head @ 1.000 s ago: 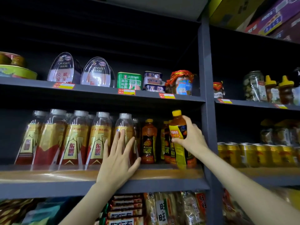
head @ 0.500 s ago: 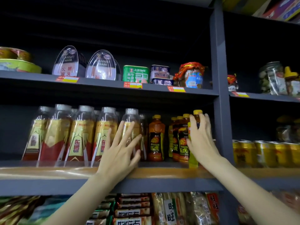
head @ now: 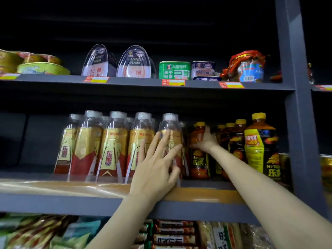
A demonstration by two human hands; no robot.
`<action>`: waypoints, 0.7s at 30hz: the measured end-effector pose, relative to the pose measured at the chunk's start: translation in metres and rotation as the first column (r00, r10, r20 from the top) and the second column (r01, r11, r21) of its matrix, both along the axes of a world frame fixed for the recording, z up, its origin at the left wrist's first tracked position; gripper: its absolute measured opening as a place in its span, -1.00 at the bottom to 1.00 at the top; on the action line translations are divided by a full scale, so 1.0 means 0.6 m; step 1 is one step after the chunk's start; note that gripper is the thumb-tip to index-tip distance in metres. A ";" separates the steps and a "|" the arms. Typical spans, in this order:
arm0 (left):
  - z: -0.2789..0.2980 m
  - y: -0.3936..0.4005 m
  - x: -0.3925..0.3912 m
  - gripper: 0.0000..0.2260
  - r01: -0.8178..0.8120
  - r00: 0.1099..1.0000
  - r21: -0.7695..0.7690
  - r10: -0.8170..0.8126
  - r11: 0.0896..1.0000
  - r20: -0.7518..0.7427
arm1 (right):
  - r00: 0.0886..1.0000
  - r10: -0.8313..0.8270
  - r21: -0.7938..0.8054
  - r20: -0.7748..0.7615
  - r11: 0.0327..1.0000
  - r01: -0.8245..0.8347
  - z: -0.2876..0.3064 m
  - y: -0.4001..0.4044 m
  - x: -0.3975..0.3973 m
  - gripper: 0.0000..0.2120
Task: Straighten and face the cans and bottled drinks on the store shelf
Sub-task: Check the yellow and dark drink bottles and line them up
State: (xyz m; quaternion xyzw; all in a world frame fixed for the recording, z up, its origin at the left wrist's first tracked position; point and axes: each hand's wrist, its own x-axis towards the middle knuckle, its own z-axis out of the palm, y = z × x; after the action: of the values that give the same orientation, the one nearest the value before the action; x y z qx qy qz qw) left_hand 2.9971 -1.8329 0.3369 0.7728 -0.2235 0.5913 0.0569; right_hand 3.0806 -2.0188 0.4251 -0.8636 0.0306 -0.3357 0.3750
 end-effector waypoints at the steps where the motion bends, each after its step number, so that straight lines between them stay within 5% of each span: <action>1: 0.001 0.000 0.000 -0.58 0.014 1.000 -0.006 -0.014 1.000 -0.007 | 1.000 -0.006 0.018 0.016 1.000 0.006 0.000 0.002 -0.002 -0.01; 8: 0.001 0.002 -0.001 -0.57 0.030 0.998 -0.012 -0.031 0.999 -0.061 | 0.956 0.126 -0.219 0.266 0.973 -0.068 -0.022 -0.021 -0.165 -0.04; 15: 0.002 -0.001 -0.024 -0.56 -0.009 0.999 0.018 0.009 1.000 -0.042 | 0.806 0.343 -0.189 0.481 0.939 -0.287 -0.014 -0.076 -0.362 -0.15; 17: 0.001 -0.013 -0.057 -0.58 0.124 0.992 -0.049 -0.124 0.991 0.012 | 0.765 0.356 -0.139 0.537 0.932 -0.335 -0.004 -0.087 -0.391 -0.14; 19: 0.005 -0.049 -0.082 -0.65 0.467 0.850 -0.303 -0.516 0.831 -0.107 | 0.703 0.395 -0.063 0.592 0.892 -0.448 0.003 -0.093 -0.409 -0.08; 21: 0.023 -0.088 -0.132 -0.73 0.557 0.342 -0.686 -0.882 0.468 -0.323 | 0.645 0.444 0.052 0.622 0.798 -0.600 0.003 -0.091 -0.424 -0.04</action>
State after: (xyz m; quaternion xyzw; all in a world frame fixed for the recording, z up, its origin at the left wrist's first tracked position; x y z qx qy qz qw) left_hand 2.9181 -1.8858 0.3508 0.6939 -0.3703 0.2246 0.5753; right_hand 2.8262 -2.0736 0.4267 -0.6340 -0.2952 -0.4519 0.5538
